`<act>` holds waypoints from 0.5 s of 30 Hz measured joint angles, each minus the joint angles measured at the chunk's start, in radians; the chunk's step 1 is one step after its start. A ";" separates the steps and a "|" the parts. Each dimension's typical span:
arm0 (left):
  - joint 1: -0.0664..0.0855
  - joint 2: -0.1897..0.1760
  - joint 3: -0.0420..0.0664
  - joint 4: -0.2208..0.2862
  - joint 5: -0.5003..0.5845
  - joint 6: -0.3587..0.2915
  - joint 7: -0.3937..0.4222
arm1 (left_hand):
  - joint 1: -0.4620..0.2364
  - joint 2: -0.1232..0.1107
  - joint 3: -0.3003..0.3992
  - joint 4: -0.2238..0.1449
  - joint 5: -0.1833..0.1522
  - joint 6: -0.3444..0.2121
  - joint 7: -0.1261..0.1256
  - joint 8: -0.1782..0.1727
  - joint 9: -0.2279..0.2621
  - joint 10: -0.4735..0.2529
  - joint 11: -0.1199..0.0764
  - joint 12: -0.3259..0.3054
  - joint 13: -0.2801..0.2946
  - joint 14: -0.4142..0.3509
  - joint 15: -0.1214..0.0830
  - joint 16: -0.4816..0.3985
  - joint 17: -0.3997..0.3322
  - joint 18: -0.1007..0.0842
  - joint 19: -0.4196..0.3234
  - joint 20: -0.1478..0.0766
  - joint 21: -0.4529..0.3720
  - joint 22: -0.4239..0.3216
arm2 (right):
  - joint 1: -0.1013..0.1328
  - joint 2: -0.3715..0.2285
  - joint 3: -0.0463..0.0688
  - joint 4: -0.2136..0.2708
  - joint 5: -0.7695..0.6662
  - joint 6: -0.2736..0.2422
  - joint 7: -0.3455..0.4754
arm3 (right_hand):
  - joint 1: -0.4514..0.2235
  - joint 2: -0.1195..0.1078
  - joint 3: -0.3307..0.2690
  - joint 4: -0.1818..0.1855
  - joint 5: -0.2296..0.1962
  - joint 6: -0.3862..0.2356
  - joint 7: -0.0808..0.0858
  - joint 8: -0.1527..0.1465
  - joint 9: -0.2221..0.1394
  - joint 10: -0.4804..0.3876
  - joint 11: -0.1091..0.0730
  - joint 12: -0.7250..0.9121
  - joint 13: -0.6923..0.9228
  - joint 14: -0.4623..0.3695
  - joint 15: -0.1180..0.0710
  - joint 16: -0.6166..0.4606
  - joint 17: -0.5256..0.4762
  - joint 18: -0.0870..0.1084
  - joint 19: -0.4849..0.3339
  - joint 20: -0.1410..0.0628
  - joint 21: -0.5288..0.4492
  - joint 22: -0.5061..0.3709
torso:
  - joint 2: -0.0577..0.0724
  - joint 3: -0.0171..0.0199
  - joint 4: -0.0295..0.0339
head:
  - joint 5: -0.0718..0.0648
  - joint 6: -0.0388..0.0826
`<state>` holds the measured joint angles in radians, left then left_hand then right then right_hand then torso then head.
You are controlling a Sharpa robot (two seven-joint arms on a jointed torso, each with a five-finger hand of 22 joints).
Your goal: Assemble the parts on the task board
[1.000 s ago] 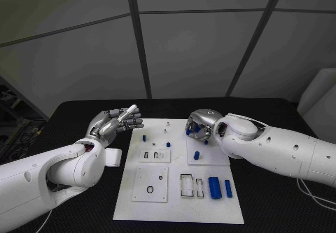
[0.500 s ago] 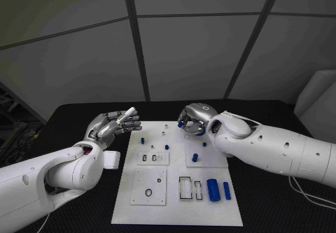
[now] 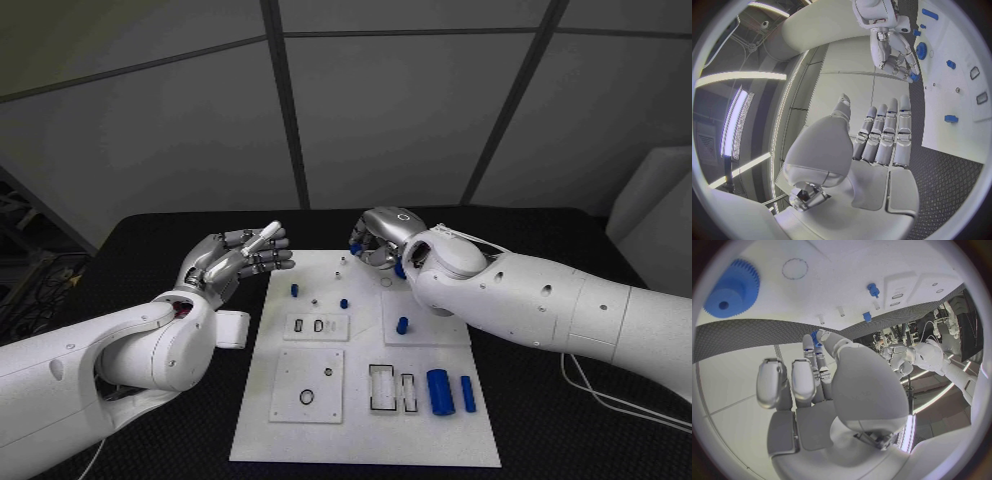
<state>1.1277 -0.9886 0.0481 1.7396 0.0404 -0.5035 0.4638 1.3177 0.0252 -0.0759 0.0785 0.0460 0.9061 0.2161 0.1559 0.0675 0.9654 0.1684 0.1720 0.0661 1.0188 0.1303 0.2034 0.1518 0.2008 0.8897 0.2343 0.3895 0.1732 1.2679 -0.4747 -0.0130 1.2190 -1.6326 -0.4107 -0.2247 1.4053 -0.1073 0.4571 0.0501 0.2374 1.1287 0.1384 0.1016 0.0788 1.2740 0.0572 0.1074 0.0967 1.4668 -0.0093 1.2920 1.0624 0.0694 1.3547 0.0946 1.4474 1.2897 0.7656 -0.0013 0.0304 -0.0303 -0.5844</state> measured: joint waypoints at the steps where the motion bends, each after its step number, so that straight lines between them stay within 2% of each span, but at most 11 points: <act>1: 0.000 0.000 0.000 0.000 0.000 0.000 0.000 | 0.000 0.000 0.000 0.000 0.000 0.000 0.000 0.000 0.000 0.000 0.000 0.000 0.000 0.000 0.000 0.000 0.000 0.000 0.000 0.000 0.000 0.000 | 0.000 0.009 0.000 -0.009 0.002 0.001 0.000 | 0.000 0.000 0.000 0.000 0.000 0.000 0.000 0.000 0.000 0.000 0.000 0.000 0.000 0.000 0.000 0.000 0.000 0.000 0.000 0.000 0.000 0.000 | 0.000 -0.0001 0.0000 | 0.000 0.000; 15: 0.003 0.000 0.000 0.003 0.000 0.003 -0.004 | 0.000 0.000 -0.006 -0.006 0.000 0.000 0.000 -0.008 -0.001 0.000 0.000 -0.006 0.000 -0.004 0.004 -0.010 0.000 0.000 0.000 0.000 -0.004 -0.003 | 0.000 0.064 0.000 -0.068 0.014 0.064 -0.003 | -0.009 -0.005 -0.003 0.003 -0.012 0.000 0.000 0.000 0.000 0.000 0.000 -0.004 0.001 0.000 0.000 0.004 -0.002 0.000 0.000 0.000 0.000 0.000 | 0.004 0.0002 0.0002 | 0.001 -0.012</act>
<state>1.1309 -0.9882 0.0484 1.7425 0.0403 -0.5007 0.4596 1.3176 0.0252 -0.0814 0.0730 0.0460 0.9060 0.2161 0.1479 0.0664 0.9652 0.1685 0.1661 0.0662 1.0151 0.1340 0.1937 0.1517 0.2009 0.8897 0.2343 0.3855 0.1702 1.2682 -0.4106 -0.0134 1.1515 -1.6187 -0.3472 -0.2277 1.3968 -0.1127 0.4544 0.0526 0.2258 1.1285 0.1382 0.1017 0.0787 1.2739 0.0572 0.1031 0.0973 1.4668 -0.0092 1.2957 1.0600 0.0696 1.3547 0.0946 1.4474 1.2896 0.7694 -0.0012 0.0306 -0.0291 -0.5961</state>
